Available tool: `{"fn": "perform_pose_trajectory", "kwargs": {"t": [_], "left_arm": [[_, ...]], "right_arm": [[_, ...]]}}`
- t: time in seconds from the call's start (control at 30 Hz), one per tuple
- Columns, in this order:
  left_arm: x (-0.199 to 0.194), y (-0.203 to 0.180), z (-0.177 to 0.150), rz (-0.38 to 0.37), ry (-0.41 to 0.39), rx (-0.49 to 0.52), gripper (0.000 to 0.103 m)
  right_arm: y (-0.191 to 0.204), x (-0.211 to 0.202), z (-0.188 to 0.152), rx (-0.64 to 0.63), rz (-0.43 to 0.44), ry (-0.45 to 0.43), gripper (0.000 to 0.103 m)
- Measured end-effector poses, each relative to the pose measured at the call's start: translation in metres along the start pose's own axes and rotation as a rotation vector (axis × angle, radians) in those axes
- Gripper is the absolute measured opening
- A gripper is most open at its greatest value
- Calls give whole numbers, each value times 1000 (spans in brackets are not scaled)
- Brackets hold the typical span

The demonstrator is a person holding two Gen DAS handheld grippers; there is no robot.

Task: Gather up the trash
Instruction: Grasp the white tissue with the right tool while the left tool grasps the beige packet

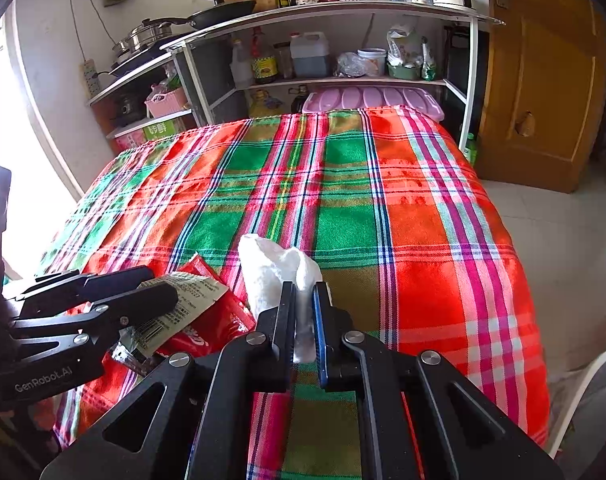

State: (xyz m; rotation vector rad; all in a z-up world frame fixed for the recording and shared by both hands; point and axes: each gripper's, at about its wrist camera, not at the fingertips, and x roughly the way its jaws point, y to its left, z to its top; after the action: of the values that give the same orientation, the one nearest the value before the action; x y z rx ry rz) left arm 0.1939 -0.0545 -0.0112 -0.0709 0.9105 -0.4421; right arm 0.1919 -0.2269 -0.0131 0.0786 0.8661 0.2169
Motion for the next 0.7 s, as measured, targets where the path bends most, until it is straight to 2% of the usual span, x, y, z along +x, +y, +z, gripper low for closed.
{"fn": "perform_pose_trajectory", "kwargs": {"t": [0.1, 0.23, 0.27, 0.33, 0.37, 0.4, 0.57, 0.63, 0.7], "left_arm": [[0, -1, 0, 13, -5, 8, 24], [-5, 2, -1, -5, -8, -4, 22], [-6, 3, -1, -18, -2, -9, 28], [-7, 4, -2, -26, -4, -20, 53], [-7, 3, -2, -17, -4, -14, 71], [-8, 2, -3, -13, -6, -5, 73], [1, -2, -4, 5, 18, -2, 73], [2, -2, -5, -1, 10, 3, 65], [3, -3, -5, 17, 9, 20, 50]], "right_arm": [[0, 0, 0, 2, 0, 0, 9], [1, 1, 0, 2, 0, 0, 9], [0, 1, 0, 1, -1, 0, 9], [1, 1, 0, -1, 0, -1, 9], [0, 1, 0, 1, 1, -2, 9], [0, 1, 0, 3, 2, -3, 9], [0, 1, 0, 5, 2, -4, 9], [-1, 1, 0, 4, 2, -3, 9], [-1, 1, 0, 4, 2, -4, 9]]}}
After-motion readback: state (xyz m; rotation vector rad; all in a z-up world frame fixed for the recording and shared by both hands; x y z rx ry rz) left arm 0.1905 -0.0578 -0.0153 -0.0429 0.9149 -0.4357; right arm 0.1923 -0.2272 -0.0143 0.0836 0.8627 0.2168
